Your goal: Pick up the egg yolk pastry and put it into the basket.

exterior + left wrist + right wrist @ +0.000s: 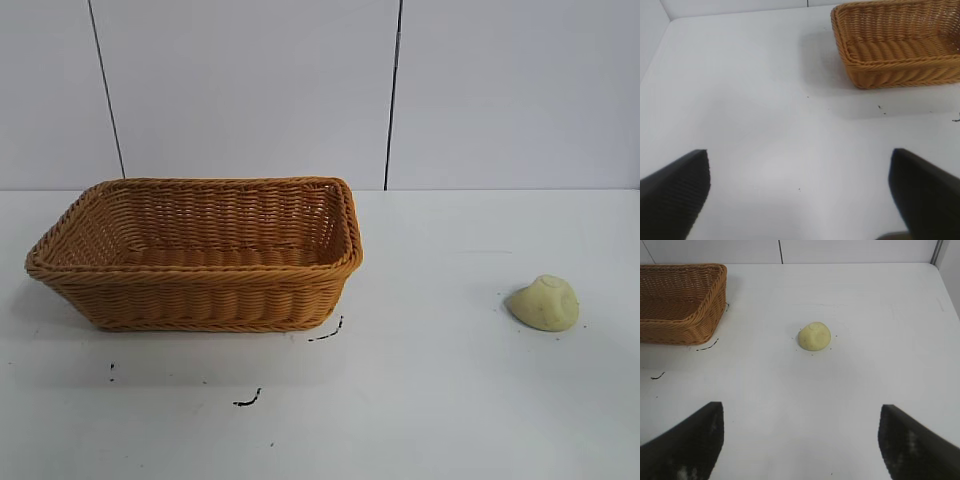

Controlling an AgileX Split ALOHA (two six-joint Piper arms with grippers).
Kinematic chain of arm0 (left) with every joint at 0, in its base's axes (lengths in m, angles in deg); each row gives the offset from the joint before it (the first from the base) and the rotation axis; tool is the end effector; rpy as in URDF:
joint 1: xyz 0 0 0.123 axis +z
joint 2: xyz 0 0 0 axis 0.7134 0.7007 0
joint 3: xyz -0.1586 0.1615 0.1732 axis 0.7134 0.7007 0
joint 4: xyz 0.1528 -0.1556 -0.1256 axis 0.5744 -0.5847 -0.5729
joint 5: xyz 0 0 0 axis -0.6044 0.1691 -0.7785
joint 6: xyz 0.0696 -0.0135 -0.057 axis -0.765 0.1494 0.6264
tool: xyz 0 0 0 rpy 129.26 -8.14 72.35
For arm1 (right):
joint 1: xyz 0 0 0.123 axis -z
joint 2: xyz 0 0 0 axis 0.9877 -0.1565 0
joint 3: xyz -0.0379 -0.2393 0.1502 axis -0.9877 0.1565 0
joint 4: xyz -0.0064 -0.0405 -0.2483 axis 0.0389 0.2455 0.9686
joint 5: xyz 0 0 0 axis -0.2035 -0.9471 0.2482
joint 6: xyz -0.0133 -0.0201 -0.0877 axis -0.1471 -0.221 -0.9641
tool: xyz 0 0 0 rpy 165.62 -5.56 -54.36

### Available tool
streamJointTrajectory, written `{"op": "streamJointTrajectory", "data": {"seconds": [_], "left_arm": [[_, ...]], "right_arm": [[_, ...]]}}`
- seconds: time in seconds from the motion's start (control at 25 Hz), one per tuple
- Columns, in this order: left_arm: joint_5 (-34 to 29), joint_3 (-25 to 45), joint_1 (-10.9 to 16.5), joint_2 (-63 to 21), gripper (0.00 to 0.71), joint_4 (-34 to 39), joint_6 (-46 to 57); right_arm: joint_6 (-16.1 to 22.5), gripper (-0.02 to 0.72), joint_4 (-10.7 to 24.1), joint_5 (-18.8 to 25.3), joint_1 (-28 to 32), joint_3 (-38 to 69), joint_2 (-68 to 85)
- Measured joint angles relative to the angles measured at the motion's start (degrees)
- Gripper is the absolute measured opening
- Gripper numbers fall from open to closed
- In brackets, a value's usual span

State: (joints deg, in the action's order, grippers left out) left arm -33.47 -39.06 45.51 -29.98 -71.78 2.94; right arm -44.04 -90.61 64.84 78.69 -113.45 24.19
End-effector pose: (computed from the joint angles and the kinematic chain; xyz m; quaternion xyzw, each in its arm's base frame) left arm -0.0063 0.0000 0.2772 0.0347 0.8522 0.0211 0.5217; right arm -0.0030 0.0047 0.2779 -0.0308 0.8435 0.0340 0.5352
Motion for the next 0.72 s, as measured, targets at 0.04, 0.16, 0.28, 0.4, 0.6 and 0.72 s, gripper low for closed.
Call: {"op": "streamJointTrajectory", "data": {"seconds": [0.04, 0.16, 0.28, 0.4, 0.6, 0.72], "left_arm": [[0.0, 0.0, 0.0, 0.0, 0.697, 0.0, 0.0], [0.0, 0.0, 0.0, 0.0, 0.697, 0.0, 0.0], [0.0, 0.0, 0.0, 0.0, 0.697, 0.0, 0.0], [0.0, 0.0, 0.0, 0.0, 0.697, 0.0, 0.0], [0.0, 0.0, 0.0, 0.0, 0.697, 0.0, 0.0], [0.0, 0.0, 0.0, 0.0, 0.697, 0.0, 0.0]], "right_arm": [[0.0, 0.605, 0.0, 0.0, 0.0, 0.0, 0.0], [0.0, 0.605, 0.0, 0.0, 0.0, 0.0, 0.0], [0.0, 0.605, 0.0, 0.0, 0.0, 0.0, 0.0], [0.0, 0.605, 0.0, 0.0, 0.0, 0.0, 0.0], [1.4, 0.658, 0.0, 0.0, 0.0, -2.0, -2.9], [1.8, 0.678, 0.0, 0.0, 0.0, -5.6, -9.7]]}}
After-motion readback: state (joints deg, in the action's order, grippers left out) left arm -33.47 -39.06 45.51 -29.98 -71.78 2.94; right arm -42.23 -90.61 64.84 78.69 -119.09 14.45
